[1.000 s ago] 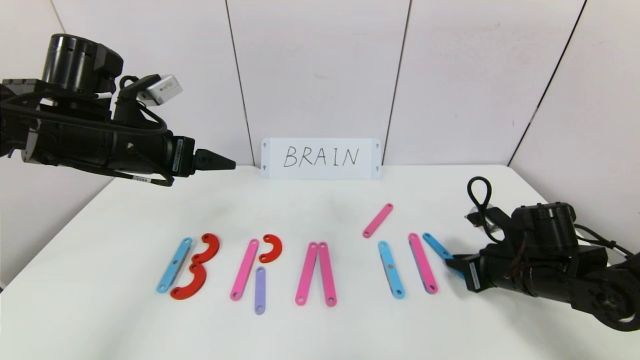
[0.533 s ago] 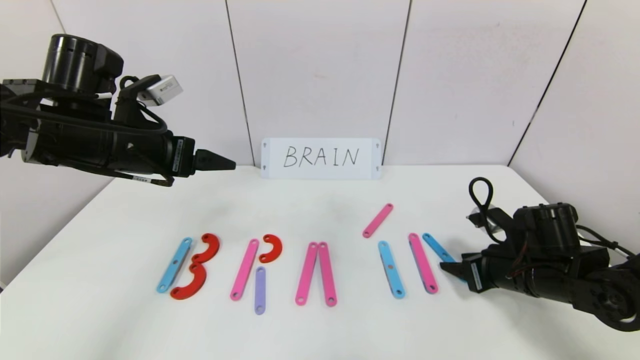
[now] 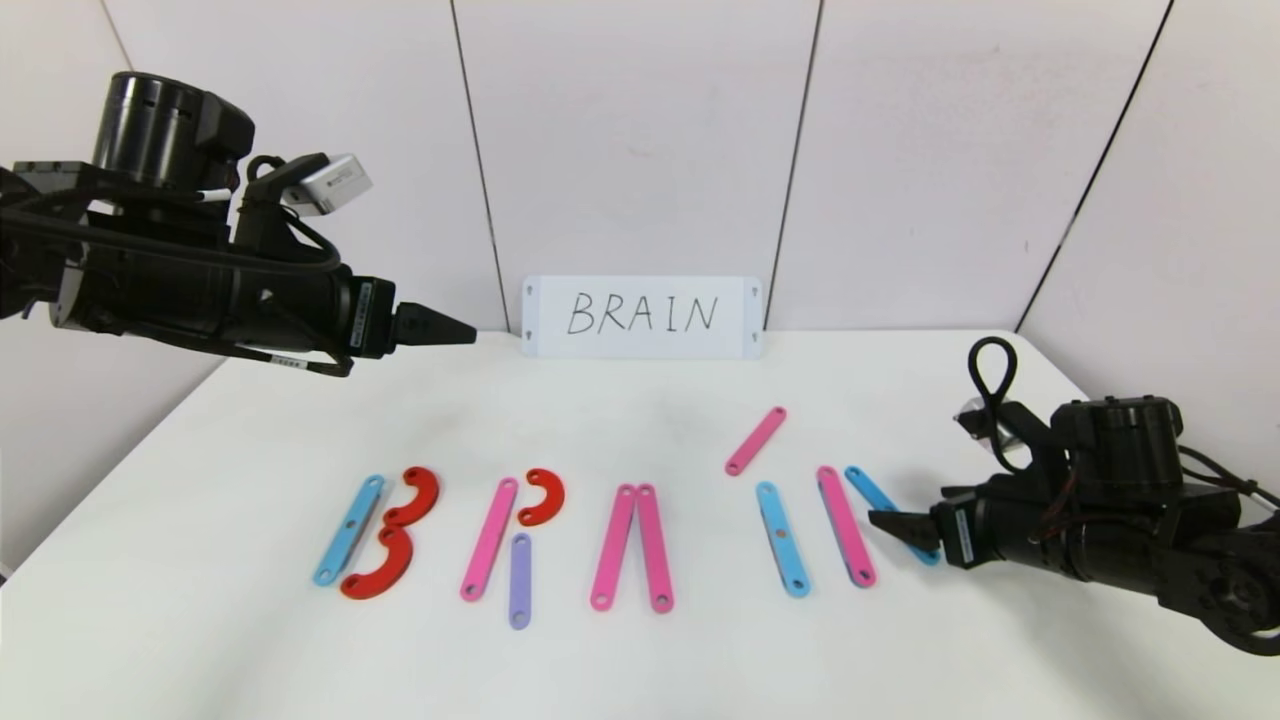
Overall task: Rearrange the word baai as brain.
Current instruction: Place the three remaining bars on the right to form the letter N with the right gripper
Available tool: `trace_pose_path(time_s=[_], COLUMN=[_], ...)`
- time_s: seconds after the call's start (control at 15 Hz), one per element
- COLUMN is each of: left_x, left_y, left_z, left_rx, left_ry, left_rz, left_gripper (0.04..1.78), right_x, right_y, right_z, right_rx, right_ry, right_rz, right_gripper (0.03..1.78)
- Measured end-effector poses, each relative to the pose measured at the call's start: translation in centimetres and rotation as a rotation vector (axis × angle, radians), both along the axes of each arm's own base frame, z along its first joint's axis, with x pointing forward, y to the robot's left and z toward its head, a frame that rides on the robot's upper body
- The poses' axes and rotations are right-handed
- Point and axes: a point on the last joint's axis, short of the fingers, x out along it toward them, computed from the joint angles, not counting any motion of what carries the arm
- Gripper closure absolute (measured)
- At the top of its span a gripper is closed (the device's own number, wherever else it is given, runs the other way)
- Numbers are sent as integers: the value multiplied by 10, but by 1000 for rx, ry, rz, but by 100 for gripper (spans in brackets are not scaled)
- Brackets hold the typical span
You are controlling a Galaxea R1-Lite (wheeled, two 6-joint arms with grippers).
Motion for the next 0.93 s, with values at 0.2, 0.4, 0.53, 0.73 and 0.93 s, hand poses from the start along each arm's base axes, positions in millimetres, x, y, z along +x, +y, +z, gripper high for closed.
trace_pose_path(time_s=[0.2, 0.4, 0.53, 0.73, 0.93], left_x=[0, 0, 0, 1, 1], left_y=[-1, -1, -1, -1, -1], left_z=[-1, -1, -1, -1, -1], left_rx=[0, 0, 0, 0, 0], left_ry=[3, 3, 3, 2, 3], left_rz=[-3, -4, -4, -5, -5], left_gripper=[8, 8, 8, 8, 8], right_x=[3, 5, 7, 11, 12], right_y=[5, 14, 21, 26, 30], right_z=[2, 3, 0, -5, -9], right_rx=[6, 29, 36, 38, 42], right_ry=[-11, -6, 6, 20, 33], right_rz=[17, 28, 42, 51, 58], right_gripper=[8, 8, 8, 8, 8])
